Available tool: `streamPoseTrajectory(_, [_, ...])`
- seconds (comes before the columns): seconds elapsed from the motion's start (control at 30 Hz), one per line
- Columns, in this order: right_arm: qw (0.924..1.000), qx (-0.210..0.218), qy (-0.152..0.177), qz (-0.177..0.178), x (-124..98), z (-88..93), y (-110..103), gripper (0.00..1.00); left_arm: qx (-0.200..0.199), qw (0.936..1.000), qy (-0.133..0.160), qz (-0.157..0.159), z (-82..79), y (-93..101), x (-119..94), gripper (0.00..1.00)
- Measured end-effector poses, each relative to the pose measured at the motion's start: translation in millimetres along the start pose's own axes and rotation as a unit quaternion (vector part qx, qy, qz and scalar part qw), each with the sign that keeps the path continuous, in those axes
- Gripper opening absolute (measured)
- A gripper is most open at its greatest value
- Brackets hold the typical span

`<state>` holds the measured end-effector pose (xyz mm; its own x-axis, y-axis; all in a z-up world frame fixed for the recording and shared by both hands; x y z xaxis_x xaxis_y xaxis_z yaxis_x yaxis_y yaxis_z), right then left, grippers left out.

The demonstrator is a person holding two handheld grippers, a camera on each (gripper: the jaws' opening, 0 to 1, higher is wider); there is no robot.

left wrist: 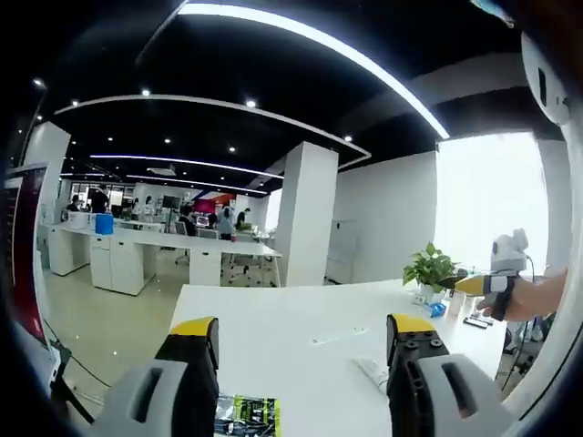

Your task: Arrange the skincare products in the storage area until every visible bottle or jar stands upright without overlapping.

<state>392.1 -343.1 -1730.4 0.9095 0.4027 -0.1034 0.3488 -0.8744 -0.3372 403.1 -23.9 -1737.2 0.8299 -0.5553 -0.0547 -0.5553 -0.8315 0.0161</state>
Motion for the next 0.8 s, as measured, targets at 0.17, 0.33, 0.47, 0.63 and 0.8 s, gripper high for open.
streamPoseTrajectory(0.17, [0.9997,-0.011,-0.022,-0.005,6,7.9,4,0.99,0.011,0.9999,-0.007,0.005,-1.2,2.5,7,0.77])
streamPoseTrajectory(0.33, [0.9997,-0.007,-0.022,-0.003,10,7.5,8,0.99,0.019,0.9996,-0.018,0.013,-1.0,5.1,13,0.78])
streamPoseTrajectory(0.47, [0.9998,0.001,-0.018,-0.002,13,8.4,10,0.99,0.036,0.9988,-0.028,0.016,-0.7,4.8,17,0.82])
streamPoseTrajectory(0.63, [0.9997,0.001,-0.023,-0.006,17,9.5,10,0.99,0.021,0.9991,-0.035,0.010,0.5,2.2,19,0.94])
streamPoseTrajectory(0.8, [0.9996,0.001,-0.024,-0.012,20,7.8,10,0.99,0.003,0.9991,-0.040,0.013,3.5,5.4,19,1.00])
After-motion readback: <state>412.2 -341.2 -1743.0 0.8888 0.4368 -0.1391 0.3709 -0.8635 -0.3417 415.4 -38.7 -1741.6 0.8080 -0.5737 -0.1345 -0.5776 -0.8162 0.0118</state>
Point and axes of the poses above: the point that each gripper's makers call its tool centre point, and the gripper's own axes: x roughly forward along the fingers, y roughly to its right, z roughly out of its underside, the point moved 5 cm from there along -x, roughly backward along the fingers, and after that the axes turned 10 degrees about x, right-handed, at the moved point
